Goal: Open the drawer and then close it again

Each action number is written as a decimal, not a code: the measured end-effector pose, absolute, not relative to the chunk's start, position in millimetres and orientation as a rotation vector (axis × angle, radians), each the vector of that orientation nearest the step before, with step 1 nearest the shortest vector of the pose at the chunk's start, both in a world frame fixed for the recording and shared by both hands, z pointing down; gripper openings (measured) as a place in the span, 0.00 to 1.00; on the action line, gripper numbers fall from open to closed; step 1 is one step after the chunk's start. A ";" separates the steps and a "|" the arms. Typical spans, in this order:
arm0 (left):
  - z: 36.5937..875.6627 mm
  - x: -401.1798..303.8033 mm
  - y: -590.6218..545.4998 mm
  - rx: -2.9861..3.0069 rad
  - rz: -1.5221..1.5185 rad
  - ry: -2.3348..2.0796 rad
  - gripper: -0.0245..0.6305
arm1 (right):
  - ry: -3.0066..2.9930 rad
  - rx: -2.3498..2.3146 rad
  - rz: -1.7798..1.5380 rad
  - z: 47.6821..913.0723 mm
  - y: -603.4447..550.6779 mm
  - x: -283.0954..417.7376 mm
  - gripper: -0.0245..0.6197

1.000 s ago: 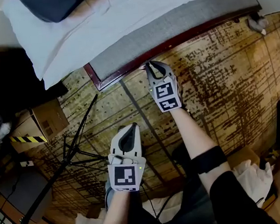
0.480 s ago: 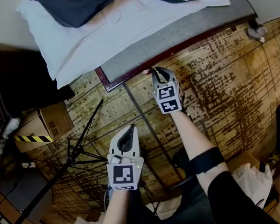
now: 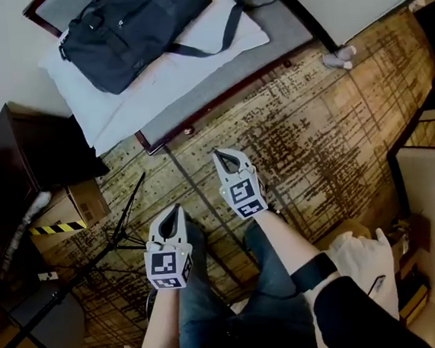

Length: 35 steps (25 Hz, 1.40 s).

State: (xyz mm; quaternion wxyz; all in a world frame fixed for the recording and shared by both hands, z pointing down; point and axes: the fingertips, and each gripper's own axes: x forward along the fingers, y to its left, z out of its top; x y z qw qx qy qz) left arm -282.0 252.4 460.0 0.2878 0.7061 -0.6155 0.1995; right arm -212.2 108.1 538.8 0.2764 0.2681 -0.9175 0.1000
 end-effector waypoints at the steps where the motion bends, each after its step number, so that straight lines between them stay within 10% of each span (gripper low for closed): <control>1: 442.9 -273.7 252.3 1.910 0.531 -1.626 0.04 | -2.479 0.720 0.259 511.7 111.4 -204.2 0.04; 16: 232.1 -229.8 253.6 2.102 0.489 -1.625 0.04 | -2.559 0.840 0.201 234.5 167.0 -69.1 0.04; 35: 180.4 -183.1 262.3 2.311 0.506 -1.533 0.04 | -2.528 1.145 0.342 195.0 202.5 1.1 0.04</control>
